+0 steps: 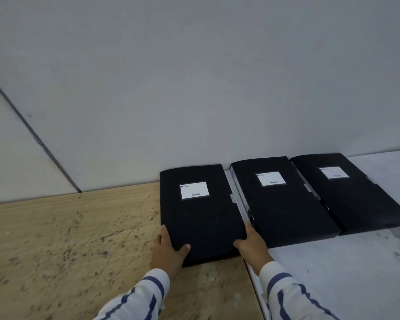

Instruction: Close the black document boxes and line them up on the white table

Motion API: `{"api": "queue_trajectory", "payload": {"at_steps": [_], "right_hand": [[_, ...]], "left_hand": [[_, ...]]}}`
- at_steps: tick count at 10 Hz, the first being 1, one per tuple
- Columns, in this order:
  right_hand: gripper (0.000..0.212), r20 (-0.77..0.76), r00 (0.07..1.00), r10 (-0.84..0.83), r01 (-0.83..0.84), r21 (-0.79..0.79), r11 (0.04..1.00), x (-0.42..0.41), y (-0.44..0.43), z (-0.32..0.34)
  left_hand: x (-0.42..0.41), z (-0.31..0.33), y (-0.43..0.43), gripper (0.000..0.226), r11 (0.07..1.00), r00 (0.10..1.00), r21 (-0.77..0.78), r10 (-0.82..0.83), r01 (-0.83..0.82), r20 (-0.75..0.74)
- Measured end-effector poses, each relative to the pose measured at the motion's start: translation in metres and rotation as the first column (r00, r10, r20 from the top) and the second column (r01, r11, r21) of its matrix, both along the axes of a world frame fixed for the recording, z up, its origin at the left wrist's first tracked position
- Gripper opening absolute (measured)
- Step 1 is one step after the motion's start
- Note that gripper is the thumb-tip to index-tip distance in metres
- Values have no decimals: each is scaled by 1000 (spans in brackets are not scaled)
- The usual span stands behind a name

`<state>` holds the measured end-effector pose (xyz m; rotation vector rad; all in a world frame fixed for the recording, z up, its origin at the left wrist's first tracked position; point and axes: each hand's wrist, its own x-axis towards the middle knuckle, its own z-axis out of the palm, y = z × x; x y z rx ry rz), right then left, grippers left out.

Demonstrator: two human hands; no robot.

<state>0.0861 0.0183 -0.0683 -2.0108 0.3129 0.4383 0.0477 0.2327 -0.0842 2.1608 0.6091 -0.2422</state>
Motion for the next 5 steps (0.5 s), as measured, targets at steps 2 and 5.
{"api": "queue_trajectory", "payload": {"at_steps": [2, 5], "right_hand": [[52, 7, 1000, 18, -17, -43, 999, 5, 2, -3], [62, 208, 965, 159, -65, -400, 914, -13, 21, 4]], "left_hand": [[6, 2, 1, 96, 1000, 1000, 21, -4, 5, -27], [2, 7, 2, 90, 992, 999, 123, -39, 36, 23]]}}
